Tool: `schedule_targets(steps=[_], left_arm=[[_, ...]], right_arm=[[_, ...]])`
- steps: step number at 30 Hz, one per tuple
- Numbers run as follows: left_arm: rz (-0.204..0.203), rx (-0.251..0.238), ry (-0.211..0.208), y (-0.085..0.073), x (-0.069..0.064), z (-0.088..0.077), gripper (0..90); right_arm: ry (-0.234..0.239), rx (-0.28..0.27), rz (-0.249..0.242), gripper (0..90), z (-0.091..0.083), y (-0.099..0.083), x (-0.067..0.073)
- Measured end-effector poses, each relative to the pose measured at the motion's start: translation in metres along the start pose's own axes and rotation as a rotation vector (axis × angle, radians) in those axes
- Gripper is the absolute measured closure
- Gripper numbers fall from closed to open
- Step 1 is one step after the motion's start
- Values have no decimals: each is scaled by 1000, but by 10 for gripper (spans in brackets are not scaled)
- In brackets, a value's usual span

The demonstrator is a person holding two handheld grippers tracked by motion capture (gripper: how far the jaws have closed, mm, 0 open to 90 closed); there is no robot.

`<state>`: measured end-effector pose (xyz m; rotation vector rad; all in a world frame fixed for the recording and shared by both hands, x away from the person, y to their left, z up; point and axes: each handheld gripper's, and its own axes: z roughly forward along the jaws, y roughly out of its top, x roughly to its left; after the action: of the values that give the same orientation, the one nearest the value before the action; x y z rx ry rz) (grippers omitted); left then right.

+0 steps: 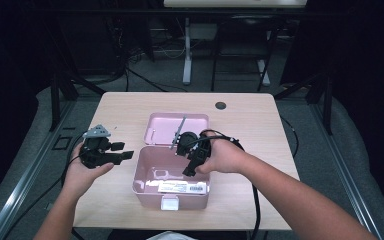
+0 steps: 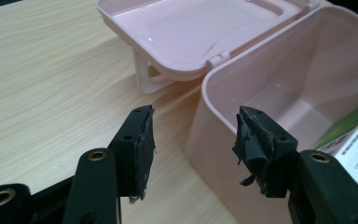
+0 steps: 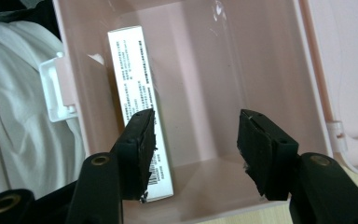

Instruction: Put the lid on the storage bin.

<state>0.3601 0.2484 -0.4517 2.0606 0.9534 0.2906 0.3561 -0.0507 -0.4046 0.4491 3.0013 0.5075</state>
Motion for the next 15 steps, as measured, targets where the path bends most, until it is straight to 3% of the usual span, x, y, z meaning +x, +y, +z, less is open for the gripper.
schedule_targets(steps=[8,15], left_arm=[[-4,3,-24,0,-2,2,472],[3,-28,-15,0,-4,0,521]], right_arm=[[19,-26,45,462,-3,-7,-12],[-13,-43,81,462,-5,-15,-24]])
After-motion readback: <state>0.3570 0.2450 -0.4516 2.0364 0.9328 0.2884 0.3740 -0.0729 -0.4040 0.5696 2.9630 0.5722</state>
